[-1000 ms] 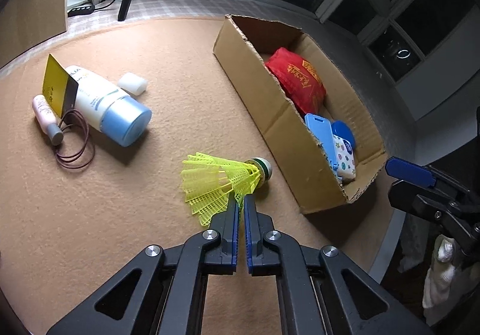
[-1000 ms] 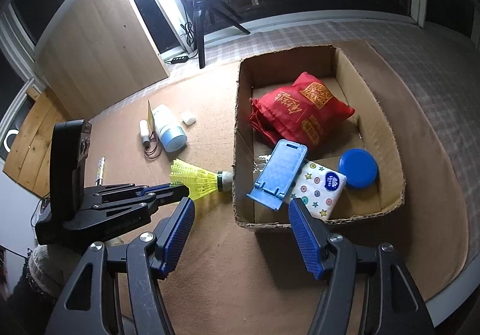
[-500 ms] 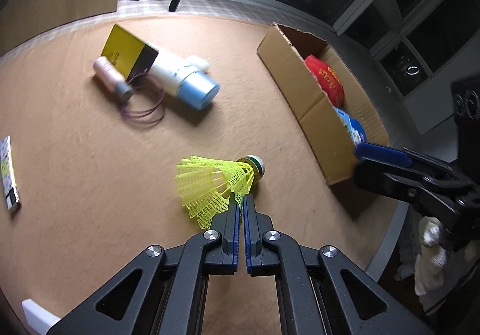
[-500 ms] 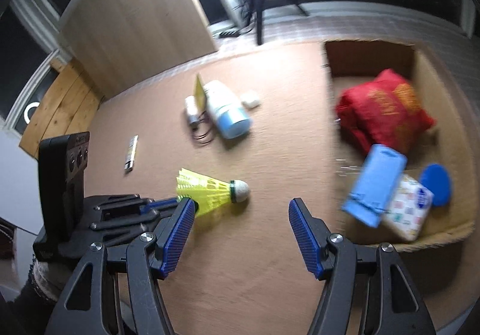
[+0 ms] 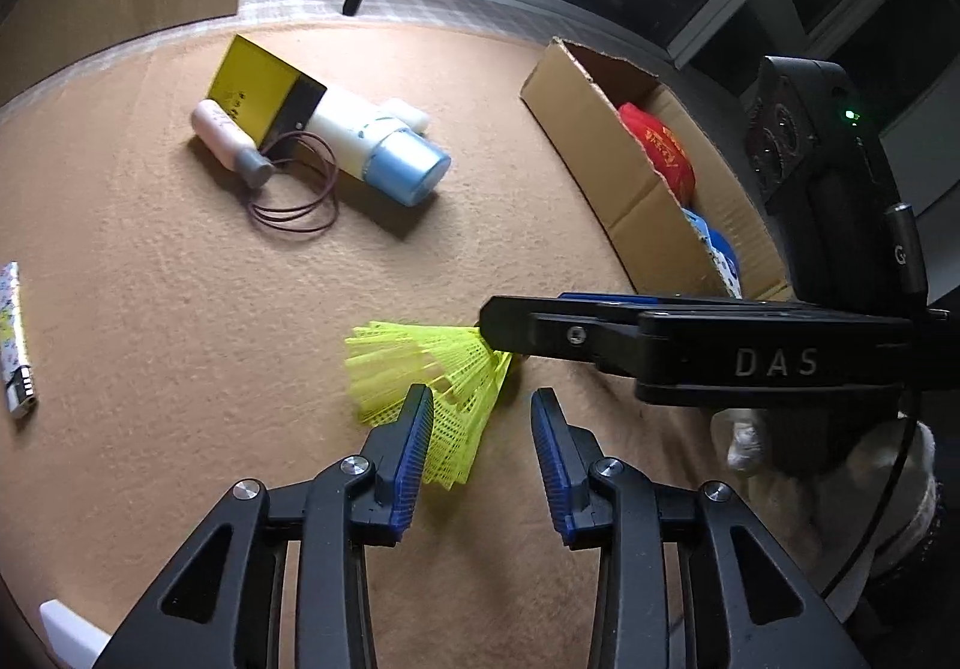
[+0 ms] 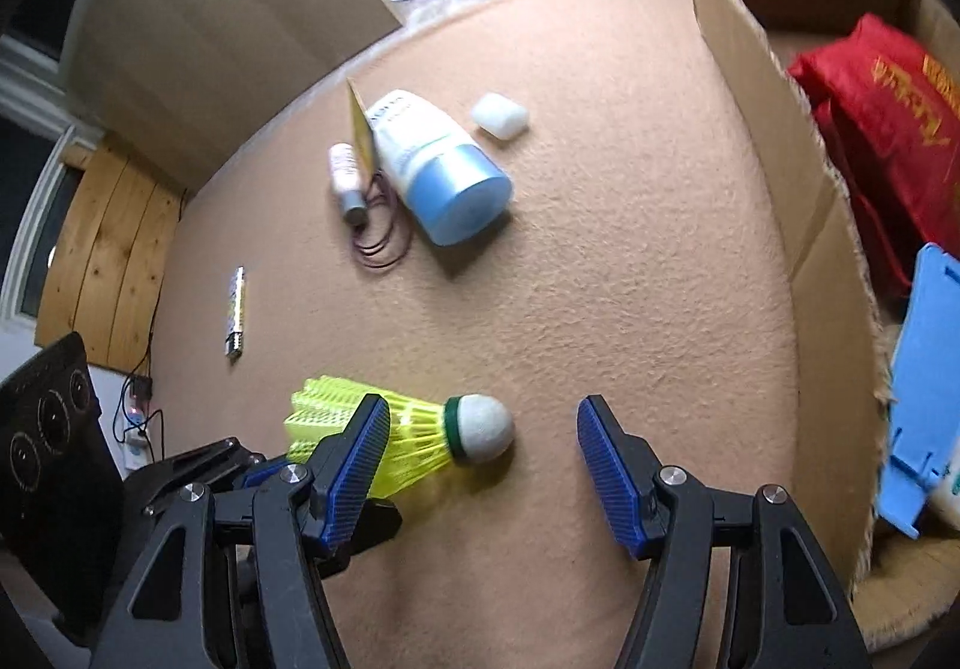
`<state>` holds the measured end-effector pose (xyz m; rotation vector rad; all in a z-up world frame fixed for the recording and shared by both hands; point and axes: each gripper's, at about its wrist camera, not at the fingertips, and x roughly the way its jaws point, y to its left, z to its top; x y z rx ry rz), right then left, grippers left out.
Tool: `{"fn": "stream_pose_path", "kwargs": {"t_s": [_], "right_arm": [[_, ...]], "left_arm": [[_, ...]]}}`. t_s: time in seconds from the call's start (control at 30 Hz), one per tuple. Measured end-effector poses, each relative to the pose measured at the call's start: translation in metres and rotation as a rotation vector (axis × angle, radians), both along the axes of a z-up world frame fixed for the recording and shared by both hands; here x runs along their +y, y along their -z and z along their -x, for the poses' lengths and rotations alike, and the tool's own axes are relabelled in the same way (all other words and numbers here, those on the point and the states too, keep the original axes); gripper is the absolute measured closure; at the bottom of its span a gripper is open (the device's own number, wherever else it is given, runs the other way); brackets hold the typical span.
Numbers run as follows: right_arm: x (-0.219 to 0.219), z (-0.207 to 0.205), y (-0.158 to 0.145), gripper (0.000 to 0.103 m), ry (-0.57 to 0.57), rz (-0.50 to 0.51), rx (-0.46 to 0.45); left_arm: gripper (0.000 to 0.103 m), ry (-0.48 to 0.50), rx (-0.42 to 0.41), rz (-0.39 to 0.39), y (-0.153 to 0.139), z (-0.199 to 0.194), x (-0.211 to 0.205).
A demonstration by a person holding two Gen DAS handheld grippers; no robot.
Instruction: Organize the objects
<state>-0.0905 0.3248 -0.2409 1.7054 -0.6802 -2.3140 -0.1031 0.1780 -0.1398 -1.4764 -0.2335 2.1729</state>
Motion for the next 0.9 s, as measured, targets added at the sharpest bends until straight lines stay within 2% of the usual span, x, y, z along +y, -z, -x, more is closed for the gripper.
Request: {"fn": "stream_pose_path", "kwargs": {"t_s": [0.2, 0.43, 0.57, 0.9], "right_arm": [[0.004, 0.0, 0.002, 0.042, -0.003, 0.025, -0.008], [0.001, -0.001, 0.005, 0.054, -0.028, 0.068, -0.019], [0.0, -0.002, 0.005, 0.062, -0.034, 0.104, -0.024], [0.017, -0.004, -0.025, 0.064, -0.029, 0.119, 0.041]], "left_arm": [[0.068, 0.013, -0.008, -0.006, 0.008, 0.005, 0.008], [0.068, 0.039, -0.008, -0.017, 0.01, 0.008, 0.02], [0.073, 0.046, -0.01, -0.024, 0.01, 0.01, 0.024], [0.074, 0.054, 0.046, -0.027, -0.021, 0.015, 0.049]]}}
